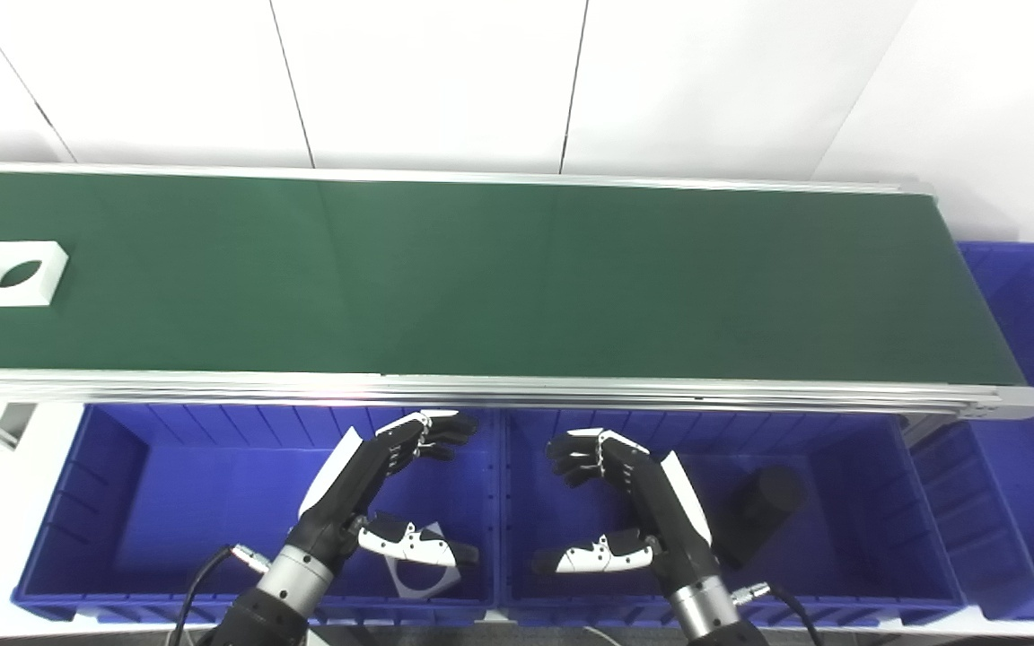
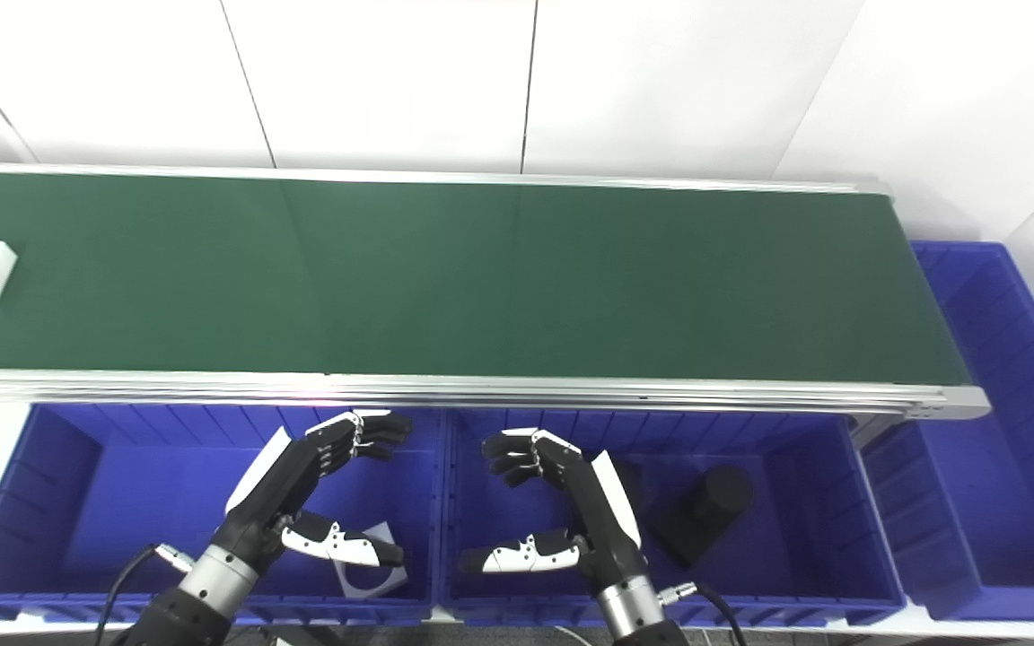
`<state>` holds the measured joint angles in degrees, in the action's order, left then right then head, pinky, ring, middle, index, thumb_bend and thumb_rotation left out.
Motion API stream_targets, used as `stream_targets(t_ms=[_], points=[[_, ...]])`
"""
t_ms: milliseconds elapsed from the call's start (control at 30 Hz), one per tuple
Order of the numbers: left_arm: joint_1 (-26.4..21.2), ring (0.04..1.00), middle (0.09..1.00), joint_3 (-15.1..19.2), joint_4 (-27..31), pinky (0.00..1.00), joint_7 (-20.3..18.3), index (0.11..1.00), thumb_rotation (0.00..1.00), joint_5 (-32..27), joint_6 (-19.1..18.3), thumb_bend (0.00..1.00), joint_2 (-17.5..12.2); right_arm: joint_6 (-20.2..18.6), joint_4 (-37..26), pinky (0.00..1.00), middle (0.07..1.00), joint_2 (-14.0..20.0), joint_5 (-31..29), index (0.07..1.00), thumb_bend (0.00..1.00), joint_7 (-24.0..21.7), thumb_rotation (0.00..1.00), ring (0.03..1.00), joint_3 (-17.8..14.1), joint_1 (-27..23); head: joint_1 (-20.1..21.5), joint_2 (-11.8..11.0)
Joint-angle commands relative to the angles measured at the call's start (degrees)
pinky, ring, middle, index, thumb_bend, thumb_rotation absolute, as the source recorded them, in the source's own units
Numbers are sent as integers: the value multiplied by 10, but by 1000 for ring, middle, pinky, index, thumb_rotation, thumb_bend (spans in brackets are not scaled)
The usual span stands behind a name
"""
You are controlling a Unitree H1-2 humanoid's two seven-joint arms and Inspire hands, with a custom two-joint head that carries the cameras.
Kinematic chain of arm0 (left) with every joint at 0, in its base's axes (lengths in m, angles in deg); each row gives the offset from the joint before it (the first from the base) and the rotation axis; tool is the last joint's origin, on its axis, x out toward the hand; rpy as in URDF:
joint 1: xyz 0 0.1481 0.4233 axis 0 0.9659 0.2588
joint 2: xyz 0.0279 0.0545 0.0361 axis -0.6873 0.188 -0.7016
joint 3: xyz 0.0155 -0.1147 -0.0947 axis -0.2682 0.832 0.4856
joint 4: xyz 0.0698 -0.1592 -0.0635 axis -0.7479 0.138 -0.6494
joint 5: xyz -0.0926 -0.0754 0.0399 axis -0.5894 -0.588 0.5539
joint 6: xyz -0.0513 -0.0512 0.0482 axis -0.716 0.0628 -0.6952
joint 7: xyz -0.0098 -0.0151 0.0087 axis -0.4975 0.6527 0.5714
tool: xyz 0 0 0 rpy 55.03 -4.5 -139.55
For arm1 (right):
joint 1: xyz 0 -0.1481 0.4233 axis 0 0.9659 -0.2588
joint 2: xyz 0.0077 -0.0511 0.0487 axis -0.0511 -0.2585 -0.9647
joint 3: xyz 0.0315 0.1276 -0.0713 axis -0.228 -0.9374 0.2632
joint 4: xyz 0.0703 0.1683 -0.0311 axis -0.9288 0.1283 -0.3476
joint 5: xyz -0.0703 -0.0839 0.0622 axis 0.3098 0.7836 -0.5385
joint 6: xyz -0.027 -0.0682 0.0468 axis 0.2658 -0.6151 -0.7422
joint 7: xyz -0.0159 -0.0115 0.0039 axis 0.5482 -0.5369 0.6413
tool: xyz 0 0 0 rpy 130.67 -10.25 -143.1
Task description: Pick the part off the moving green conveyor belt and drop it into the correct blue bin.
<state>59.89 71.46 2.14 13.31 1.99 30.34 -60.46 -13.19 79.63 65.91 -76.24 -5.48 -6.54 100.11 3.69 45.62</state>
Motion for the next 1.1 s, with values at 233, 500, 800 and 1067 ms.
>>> stream_targets(t_ms=[233, 500, 800, 1067], points=[[-5, 773, 776, -8, 7, 724, -3, 737, 0, -7, 19, 953, -7, 25, -13, 574, 689, -9, -7, 660, 942, 3, 128, 640, -1, -8, 1, -3], [-6, 776, 771, -9, -3, 728, 7, 731, 0, 2, 31, 929, -4, 15, -21, 580, 702, -10, -11, 671, 947, -4, 133, 646, 2, -12, 0, -8], [-5, 782, 775, -10, -1, 734, 3, 736, 0, -2, 27, 931, -5, 9, -26, 583, 715, -13, -9, 695, 955, -5, 131, 654, 3, -18, 1, -10], [-7, 780, 775, -10, -3, 724, 5, 733, 0, -1, 29, 931, -4, 17, -19, 583, 721, -12, -13, 703, 956, -7, 123, 657, 4, -21, 1, -10]])
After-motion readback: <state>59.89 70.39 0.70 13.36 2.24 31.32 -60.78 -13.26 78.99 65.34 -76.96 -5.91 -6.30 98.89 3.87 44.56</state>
